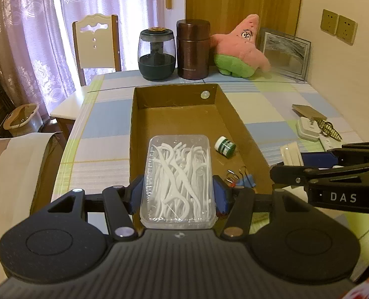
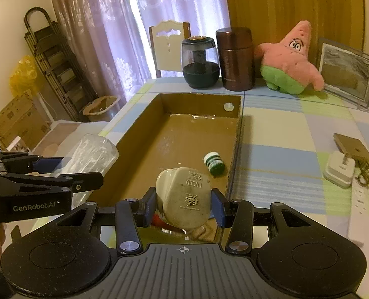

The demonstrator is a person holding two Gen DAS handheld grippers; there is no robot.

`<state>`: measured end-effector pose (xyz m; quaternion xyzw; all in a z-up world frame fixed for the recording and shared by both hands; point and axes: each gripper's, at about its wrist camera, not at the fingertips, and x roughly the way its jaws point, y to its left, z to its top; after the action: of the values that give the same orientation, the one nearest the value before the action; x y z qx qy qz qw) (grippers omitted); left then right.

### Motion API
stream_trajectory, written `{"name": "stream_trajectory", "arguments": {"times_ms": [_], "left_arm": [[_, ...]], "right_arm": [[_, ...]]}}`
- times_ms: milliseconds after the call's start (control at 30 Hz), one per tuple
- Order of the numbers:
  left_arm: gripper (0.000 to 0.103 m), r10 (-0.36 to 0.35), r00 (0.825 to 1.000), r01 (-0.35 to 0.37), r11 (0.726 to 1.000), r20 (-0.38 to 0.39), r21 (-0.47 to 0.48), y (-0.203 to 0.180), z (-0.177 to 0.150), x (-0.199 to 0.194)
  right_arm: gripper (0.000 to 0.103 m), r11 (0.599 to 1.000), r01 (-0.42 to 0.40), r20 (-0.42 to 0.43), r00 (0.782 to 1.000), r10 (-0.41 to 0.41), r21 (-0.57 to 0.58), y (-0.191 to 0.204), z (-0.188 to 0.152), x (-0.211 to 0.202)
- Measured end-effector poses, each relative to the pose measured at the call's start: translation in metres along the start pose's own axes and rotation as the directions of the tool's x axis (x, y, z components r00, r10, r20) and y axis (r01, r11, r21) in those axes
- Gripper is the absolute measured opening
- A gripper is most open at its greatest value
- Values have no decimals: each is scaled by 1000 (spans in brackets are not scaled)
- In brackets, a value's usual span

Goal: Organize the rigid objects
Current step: 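Carry the floss box and plug adapter over the cardboard box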

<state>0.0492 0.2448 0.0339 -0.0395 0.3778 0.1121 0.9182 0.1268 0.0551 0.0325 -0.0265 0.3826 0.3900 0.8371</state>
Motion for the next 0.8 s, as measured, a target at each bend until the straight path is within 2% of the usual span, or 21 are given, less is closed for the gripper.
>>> {"name": "stream_trajectory", "arguments": {"times_ms": [433, 800], "left_arm": [[52, 1, 1000, -1, 1000, -11, -14, 14, 14, 59], [52, -5, 1000, 5, 1000, -11, -18, 18, 21, 93]], "right_arm": [[43, 1000, 14, -34, 999, -14, -9, -12, 27, 62], [43, 1000, 26, -57, 998, -26, -4, -25, 31, 97]]}}
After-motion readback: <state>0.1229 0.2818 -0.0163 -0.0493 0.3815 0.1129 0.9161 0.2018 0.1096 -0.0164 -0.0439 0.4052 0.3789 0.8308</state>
